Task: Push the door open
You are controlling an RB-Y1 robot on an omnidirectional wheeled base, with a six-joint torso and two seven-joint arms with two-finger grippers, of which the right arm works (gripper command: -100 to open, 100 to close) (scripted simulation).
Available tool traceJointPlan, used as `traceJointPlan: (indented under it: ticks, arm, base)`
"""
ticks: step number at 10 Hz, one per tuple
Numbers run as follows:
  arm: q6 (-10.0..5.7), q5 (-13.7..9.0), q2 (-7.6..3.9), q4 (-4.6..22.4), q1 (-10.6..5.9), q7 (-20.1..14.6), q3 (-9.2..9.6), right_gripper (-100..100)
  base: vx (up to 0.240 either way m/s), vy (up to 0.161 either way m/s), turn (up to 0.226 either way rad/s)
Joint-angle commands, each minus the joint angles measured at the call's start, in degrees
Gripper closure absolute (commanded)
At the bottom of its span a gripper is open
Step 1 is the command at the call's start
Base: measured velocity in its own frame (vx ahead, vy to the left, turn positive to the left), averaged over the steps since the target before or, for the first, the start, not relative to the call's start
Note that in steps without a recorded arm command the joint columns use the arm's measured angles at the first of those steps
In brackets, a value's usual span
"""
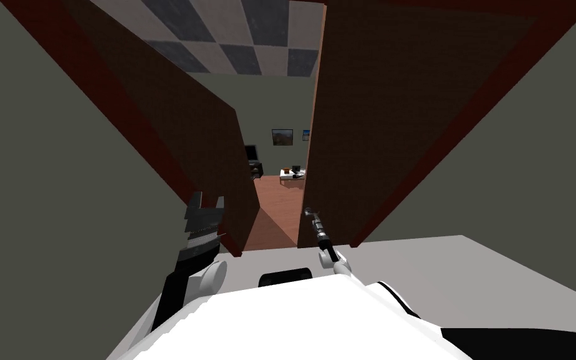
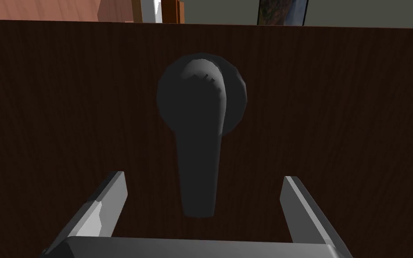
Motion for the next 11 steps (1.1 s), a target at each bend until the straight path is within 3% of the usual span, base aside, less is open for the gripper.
traceJointPlan:
  ticks: [1,3,4,9,11]
  arm:
    - [-0.14,-0.1,0.1,0.12,0.05,0.17,-0.19,-100]
    - [-0.12,-0.11,0.1,0.11,0.06,0.17,-0.21,-100]
    - [-0.12,-0.11,0.1,0.11,0.06,0.17,-0.21,100]
    - [-0.12,-0.11,0.1,0.11,0.06,0.17,-0.21,100]
    - [-0.05,-0.57,-0.11,0.18,-0.16,0.51,-1.07,100]
  base:
    - [0.187,-0.031,0.022]
    - [0.133,-0.009,0.015]
    - [-0.011,-0.001,-0.004]
    - [-0.008,-0.001,0.003]
    - [0.117,0.035,-0.034]
